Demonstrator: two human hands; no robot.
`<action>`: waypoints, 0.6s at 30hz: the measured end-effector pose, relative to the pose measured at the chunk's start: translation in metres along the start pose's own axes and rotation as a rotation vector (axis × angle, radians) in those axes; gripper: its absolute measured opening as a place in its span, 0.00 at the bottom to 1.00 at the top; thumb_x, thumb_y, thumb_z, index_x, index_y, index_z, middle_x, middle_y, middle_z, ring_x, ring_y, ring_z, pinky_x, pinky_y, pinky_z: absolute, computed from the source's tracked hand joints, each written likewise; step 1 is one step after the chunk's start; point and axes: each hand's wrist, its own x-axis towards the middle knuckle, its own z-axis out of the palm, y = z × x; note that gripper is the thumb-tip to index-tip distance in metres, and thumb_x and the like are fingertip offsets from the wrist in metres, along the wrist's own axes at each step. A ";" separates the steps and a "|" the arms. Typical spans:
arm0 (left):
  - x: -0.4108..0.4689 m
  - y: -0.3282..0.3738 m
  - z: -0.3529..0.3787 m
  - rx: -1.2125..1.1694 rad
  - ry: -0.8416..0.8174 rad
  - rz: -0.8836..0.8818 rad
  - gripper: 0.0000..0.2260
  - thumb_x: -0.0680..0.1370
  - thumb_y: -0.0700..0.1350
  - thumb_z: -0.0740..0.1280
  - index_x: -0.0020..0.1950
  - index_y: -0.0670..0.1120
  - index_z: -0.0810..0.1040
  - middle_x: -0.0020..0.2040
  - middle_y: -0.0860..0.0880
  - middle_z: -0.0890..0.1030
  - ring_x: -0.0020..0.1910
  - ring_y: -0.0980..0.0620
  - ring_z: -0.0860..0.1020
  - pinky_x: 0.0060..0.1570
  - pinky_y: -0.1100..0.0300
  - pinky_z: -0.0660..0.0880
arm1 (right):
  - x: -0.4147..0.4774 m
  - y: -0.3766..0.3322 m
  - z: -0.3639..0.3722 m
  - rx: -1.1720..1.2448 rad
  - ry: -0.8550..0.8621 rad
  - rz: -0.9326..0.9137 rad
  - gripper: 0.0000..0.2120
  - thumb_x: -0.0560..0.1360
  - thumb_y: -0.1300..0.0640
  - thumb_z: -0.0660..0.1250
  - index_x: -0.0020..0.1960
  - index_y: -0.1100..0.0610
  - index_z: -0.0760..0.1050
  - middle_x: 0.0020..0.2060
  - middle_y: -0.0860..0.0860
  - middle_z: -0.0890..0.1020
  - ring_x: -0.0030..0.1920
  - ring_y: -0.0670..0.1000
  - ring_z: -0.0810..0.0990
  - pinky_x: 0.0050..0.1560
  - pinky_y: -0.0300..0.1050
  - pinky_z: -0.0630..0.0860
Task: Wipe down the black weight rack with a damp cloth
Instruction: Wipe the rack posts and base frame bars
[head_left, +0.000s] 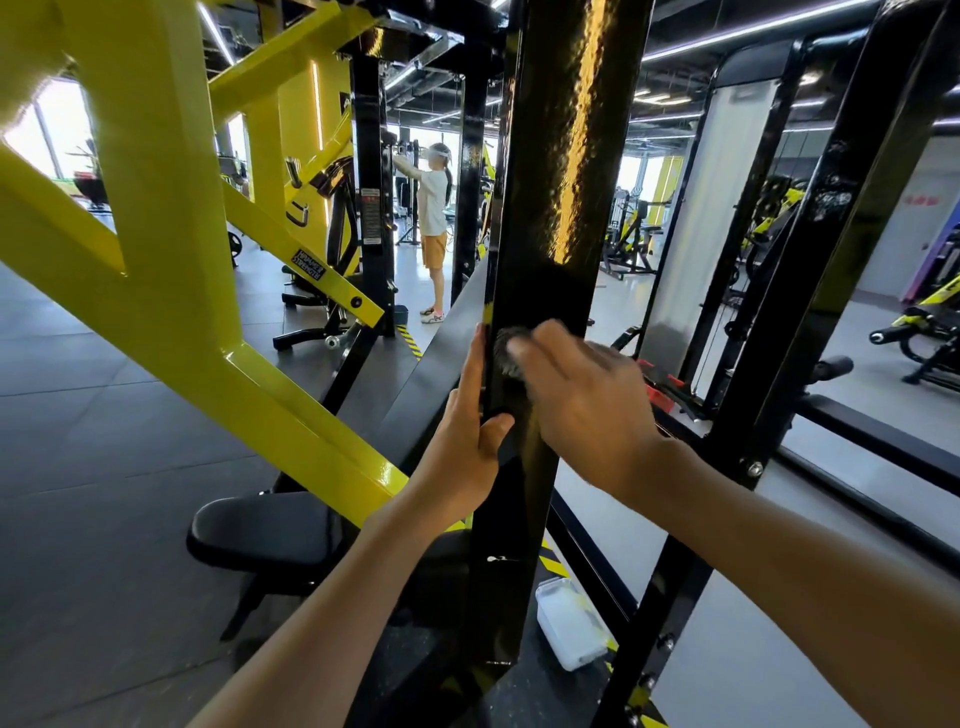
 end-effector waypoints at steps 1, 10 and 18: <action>-0.001 0.001 0.001 -0.006 -0.003 -0.005 0.42 0.82 0.34 0.61 0.73 0.73 0.40 0.73 0.59 0.64 0.72 0.61 0.68 0.69 0.64 0.68 | -0.003 -0.003 0.001 -0.026 -0.055 -0.117 0.14 0.72 0.68 0.63 0.56 0.61 0.78 0.47 0.56 0.79 0.35 0.53 0.79 0.33 0.45 0.76; -0.004 -0.004 0.002 0.002 0.001 0.033 0.42 0.82 0.35 0.61 0.73 0.75 0.40 0.78 0.52 0.62 0.75 0.52 0.66 0.73 0.49 0.67 | -0.002 -0.002 0.001 -0.015 -0.055 -0.146 0.12 0.69 0.68 0.71 0.52 0.60 0.79 0.45 0.55 0.79 0.33 0.52 0.78 0.32 0.45 0.75; -0.006 -0.002 0.002 -0.021 -0.003 0.043 0.43 0.82 0.36 0.60 0.71 0.79 0.40 0.79 0.50 0.61 0.74 0.45 0.67 0.68 0.45 0.71 | -0.019 0.015 -0.001 -0.023 -0.032 -0.131 0.10 0.73 0.69 0.67 0.53 0.62 0.81 0.46 0.55 0.75 0.35 0.54 0.77 0.33 0.47 0.77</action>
